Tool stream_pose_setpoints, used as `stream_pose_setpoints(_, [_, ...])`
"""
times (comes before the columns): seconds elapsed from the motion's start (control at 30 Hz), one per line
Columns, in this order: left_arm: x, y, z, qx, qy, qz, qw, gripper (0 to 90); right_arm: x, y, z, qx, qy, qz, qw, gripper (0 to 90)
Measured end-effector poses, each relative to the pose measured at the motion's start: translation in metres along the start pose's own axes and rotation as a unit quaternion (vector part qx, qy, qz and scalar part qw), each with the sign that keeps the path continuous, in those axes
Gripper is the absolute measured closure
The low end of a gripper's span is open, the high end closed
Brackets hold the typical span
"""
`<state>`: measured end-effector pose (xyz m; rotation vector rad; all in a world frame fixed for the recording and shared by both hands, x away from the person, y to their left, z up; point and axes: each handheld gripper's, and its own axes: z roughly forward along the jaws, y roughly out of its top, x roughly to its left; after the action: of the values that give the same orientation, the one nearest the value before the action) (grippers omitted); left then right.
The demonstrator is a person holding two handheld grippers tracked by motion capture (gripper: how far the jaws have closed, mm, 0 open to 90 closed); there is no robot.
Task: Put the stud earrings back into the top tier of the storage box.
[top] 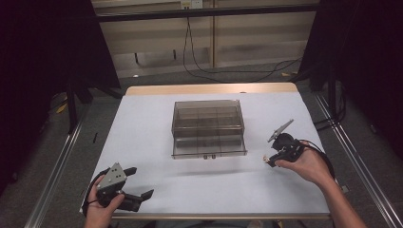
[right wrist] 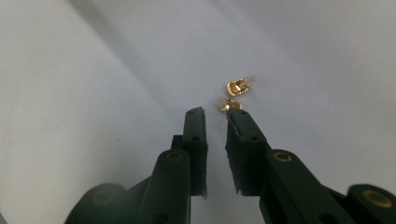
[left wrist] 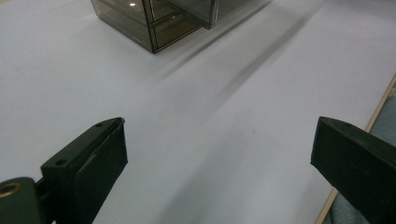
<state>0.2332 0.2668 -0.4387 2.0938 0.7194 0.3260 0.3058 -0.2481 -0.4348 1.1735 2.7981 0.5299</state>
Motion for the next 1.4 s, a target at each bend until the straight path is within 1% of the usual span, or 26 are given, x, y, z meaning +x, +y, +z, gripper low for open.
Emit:
stream_pose_setpoints(0.1, [0.001,-0.001,0.001,0.004,0.006,0.000,1.0000,3.8,0.000,0.005,0.001,0.011,0.000,-0.006,0.9999,79.0])
stream_pose_setpoints(0.27, [0.000,0.000,0.001,0.006,0.000,0.003,1.0000,3.8,-0.001,0.013,0.006,0.037,-0.003,-0.015,0.9992,80.1])
stream_pose_setpoints(0.33, [0.000,0.000,0.001,0.006,0.000,0.001,1.0000,3.8,-0.002,0.016,0.008,0.043,-0.001,-0.018,0.9989,80.3])
stream_pose_setpoints(0.4, [-0.001,0.000,0.002,0.008,0.005,0.002,0.9999,3.8,-0.002,0.018,0.010,0.050,-0.005,-0.019,0.9986,80.2])
stream_pose_setpoints(0.47, [0.000,0.000,0.002,0.008,0.002,0.002,1.0000,3.8,-0.002,0.021,0.011,0.055,-0.007,-0.023,0.9982,80.1])
stream_pose_setpoints(0.5, [0.000,0.000,0.002,0.007,0.005,0.002,1.0000,3.8,-0.003,0.022,0.012,0.055,-0.007,-0.027,0.9981,80.0])
stream_pose_setpoints(0.63, [0.001,0.000,0.001,0.008,0.005,0.003,1.0000,3.8,-0.003,0.026,0.017,0.066,-0.006,-0.029,0.9974,78.4])
stream_pose_setpoints(0.77, [0.001,0.000,0.001,0.006,0.007,0.005,0.9999,3.8,-0.004,0.027,0.020,0.076,-0.008,-0.032,0.9966,79.4])
stream_pose_setpoints(0.8, [0.001,0.000,0.001,0.008,0.005,0.002,1.0000,3.8,-0.004,0.027,0.020,0.079,-0.006,-0.030,0.9964,79.9])
stream_pose_setpoints(0.9, [0.001,0.000,0.002,0.008,0.003,0.002,1.0000,3.8,-0.005,0.028,0.021,0.082,-0.007,-0.033,0.9960,81.4])
stream_pose_setpoints(0.97, [0.000,0.000,0.003,0.011,0.003,0.004,0.9999,3.8,-0.006,0.028,0.021,0.083,-0.009,-0.031,0.9960,84.2])
stream_pose_setpoints(1.0, [-0.001,-0.001,0.004,0.012,0.000,0.001,0.9999,3.8,-0.006,0.028,0.021,0.084,-0.009,-0.035,0.9958,85.0])
stream_pose_setpoints(1.1, [-0.002,0.000,0.006,0.017,-0.003,0.008,0.9998,3.8,-0.006,0.028,0.021,0.085,-0.007,-0.036,0.9957,85.9])
stream_pose_setpoints(1.17, [-0.002,0.001,0.006,0.016,-0.006,0.007,0.9998,3.8,-0.006,0.028,0.021,0.085,-0.006,-0.035,0.9957,86.2])
stream_pose_setpoints(1.3, [0.000,0.000,0.005,0.014,-0.003,0.005,0.9999,3.8,-0.005,0.028,0.021,0.086,-0.007,-0.033,0.9957,86.4])
stream_pose_setpoints(1.4, [-0.001,0.000,0.005,0.009,-0.004,0.001,1.0000,3.8,-0.005,0.027,0.019,0.080,-0.008,-0.035,0.9961,86.5])
